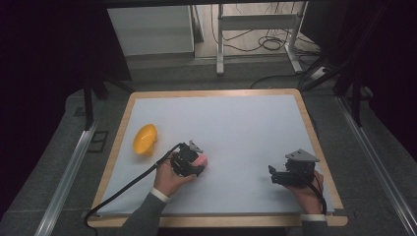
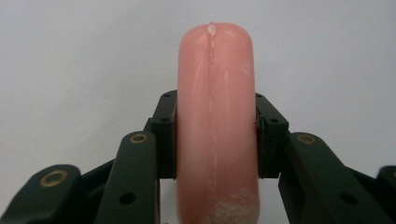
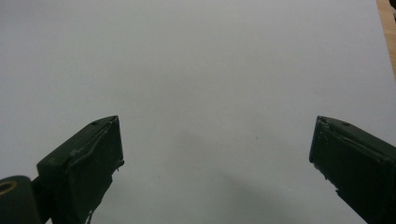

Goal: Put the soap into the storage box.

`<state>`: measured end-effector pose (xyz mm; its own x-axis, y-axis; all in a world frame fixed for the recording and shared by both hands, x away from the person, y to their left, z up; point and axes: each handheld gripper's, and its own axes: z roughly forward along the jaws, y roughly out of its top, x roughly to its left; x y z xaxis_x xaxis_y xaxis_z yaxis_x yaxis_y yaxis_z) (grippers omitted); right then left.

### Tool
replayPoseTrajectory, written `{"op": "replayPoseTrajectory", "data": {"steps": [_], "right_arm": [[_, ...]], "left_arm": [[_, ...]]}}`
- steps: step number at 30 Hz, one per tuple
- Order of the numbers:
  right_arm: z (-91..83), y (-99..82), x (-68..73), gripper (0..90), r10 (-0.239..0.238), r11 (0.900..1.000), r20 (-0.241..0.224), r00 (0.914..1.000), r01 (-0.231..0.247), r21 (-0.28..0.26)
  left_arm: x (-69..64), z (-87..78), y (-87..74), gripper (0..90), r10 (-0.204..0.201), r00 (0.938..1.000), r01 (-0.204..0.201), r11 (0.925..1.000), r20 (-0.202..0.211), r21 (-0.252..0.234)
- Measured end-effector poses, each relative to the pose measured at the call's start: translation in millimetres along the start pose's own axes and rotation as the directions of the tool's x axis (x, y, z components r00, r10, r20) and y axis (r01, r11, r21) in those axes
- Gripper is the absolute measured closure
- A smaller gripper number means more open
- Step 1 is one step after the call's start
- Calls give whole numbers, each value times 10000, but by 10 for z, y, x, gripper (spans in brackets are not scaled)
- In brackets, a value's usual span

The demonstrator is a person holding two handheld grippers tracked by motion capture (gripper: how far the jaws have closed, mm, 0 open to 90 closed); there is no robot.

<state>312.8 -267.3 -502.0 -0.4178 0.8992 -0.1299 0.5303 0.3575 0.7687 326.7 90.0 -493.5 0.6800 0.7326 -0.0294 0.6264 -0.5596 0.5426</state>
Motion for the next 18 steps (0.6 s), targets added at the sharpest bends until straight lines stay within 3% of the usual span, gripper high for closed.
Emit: {"op": "replayPoseTrajectory", "data": {"steps": [18], "right_arm": [[-2, -1, -6, 24, 9, 10000, 8, 10000, -9, -1]], "left_arm": [[113, -245, -31, 600, -126, 9999, 122, 9988, -69, -478]]}}
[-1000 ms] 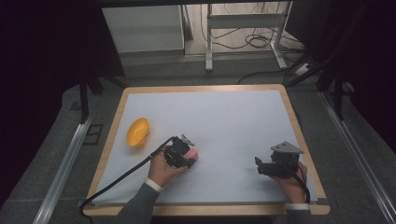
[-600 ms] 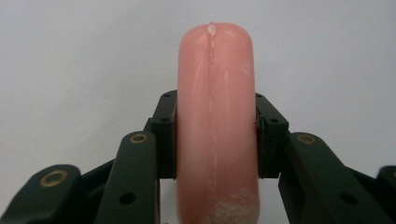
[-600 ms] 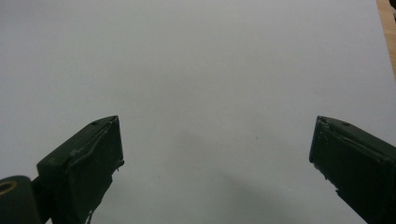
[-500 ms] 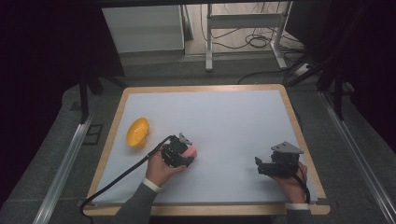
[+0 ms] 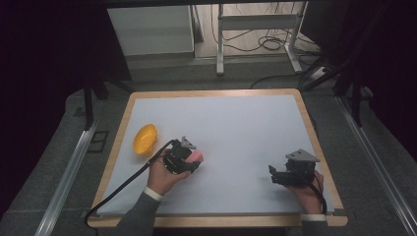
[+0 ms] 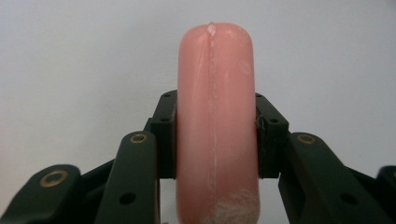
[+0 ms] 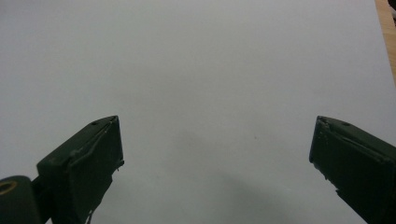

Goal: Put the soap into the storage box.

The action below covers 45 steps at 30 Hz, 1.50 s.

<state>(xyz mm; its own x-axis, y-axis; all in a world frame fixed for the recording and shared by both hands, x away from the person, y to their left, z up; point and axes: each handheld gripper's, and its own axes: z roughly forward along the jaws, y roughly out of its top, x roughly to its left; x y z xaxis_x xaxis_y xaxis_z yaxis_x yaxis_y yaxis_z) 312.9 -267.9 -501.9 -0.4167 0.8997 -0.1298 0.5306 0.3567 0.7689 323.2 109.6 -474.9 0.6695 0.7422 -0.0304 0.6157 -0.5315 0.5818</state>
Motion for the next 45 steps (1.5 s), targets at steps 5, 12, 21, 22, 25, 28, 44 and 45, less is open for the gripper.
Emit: {"op": "replayPoseTrajectory", "data": {"steps": [5, 12, 21, 22, 25, 28, 44, 45], "right_arm": [[-1, 1, 0, 24, 6, 10000, 12, 10000, -6, 6], [-1, -1, -3, 24, 10, 10000, 18, 10000, -10, 1], [-9, 7, 4, 25, 8, 10000, 39, 10000, -8, -14], [-9, 8, 5, 24, -1, 10000, 46, 10000, 1, -39], [-10, 7, 4, 25, 10, 10000, 51, 10000, -9, -28], [-9, 6, 3, 24, 23, 10000, 50, 10000, -23, 5], [-10, 9, 7, 25, 18, 10000, 38, 10000, -18, -15], [-10, 9, 7, 25, 16, 10000, 40, 10000, -16, -15]], "left_arm": [[32, -71, -19, 600, -123, 9999, 122, 9998, -68, -166], [107, -148, -37, 600, -231, 9996, 226, 9992, -150, -321], [191, -217, -79, 600, -396, 9989, 386, 9984, -245, -406], [196, -219, -83, 600, -414, 9988, 403, 9984, -255, -391], [211, -221, -94, 600, -442, 9987, 432, 9983, -240, -401], [229, -234, -102, 600, -481, 9985, 470, 9979, -252, -455], [381, -384, -155, 600, -822, 9953, 784, 9943, -509, -723], [389, -389, -161, 600, -839, 9951, 800, 9940, -515, -744]]}}
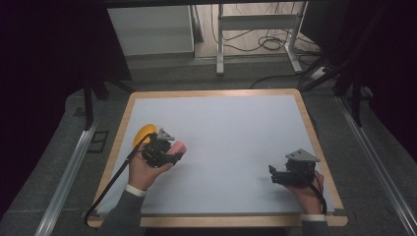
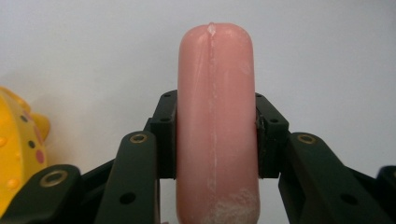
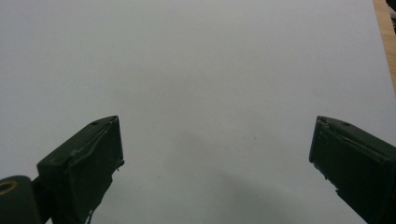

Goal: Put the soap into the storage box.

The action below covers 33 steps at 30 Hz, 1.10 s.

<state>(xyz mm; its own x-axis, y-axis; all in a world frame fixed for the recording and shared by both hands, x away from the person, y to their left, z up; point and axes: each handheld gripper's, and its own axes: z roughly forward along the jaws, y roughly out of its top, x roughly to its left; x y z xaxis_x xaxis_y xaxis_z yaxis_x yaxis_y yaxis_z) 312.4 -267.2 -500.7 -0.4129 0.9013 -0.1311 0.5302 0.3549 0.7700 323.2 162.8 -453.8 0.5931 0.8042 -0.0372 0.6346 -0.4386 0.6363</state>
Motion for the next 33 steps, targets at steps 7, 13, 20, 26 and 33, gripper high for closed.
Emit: {"op": "replayPoseTrajectory", "data": {"steps": [7, 13, 20, 26, 33], "right_arm": [[-5, 3, 5, 25, -13, 10000, 5, 10000, 13, -21], [-6, 2, 2, 24, -11, 10000, -23, 10000, 10, -69], [-9, 3, 3, 24, -31, 10000, -20, 10000, 31, -82], [-13, 2, -5, 24, -6, 10000, -6, 10000, 6, -95], [-11, 1, -4, 25, -17, 10000, 1, 10000, 17, -86]], "left_arm": [[29, -24, -12, 600, -53, 10000, 53, 10000, -54, -21], [67, -51, -29, 600, -126, 9999, 125, 9999, -95, -95], [115, -102, -39, 600, -217, 9995, 213, 9996, -230, -191], [158, -141, -46, 600, -255, 9993, 249, 9995, -275, -204], [198, -175, -56, 600, -348, 9988, 339, 9991, -337, -261]]}}
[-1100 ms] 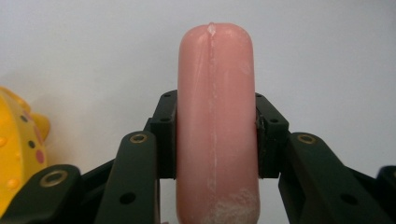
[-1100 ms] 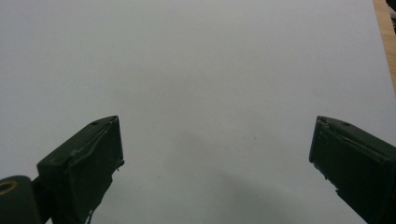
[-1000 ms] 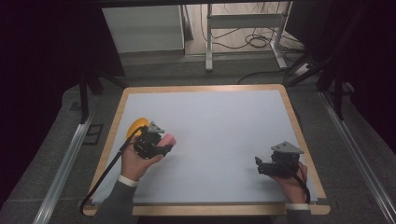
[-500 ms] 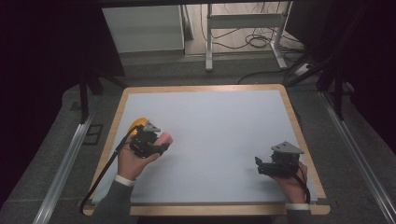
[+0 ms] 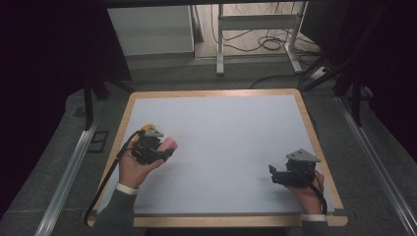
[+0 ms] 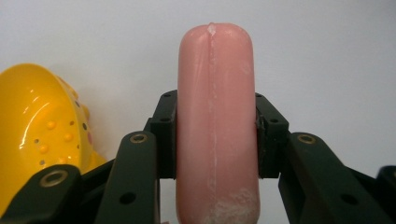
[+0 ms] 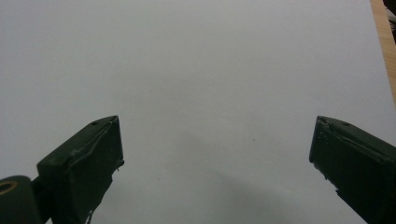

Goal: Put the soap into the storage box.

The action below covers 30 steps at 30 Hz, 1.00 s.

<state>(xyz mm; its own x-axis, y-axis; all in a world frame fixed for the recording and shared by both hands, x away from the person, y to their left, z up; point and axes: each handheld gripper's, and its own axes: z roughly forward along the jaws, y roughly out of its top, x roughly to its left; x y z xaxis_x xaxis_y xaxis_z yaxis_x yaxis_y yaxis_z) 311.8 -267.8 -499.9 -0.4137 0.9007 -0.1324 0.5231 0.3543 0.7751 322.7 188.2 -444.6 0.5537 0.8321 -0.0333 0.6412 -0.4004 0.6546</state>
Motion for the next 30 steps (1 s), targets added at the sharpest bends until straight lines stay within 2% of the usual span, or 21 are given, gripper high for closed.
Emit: {"op": "replayPoseTrajectory", "data": {"steps": [30], "right_arm": [[0, -1, -1, 24, 7, 10000, -2, 10000, -7, 16]], "left_arm": [[255, -164, -23, 600, -592, 9975, 580, 9978, -387, -320]]}}
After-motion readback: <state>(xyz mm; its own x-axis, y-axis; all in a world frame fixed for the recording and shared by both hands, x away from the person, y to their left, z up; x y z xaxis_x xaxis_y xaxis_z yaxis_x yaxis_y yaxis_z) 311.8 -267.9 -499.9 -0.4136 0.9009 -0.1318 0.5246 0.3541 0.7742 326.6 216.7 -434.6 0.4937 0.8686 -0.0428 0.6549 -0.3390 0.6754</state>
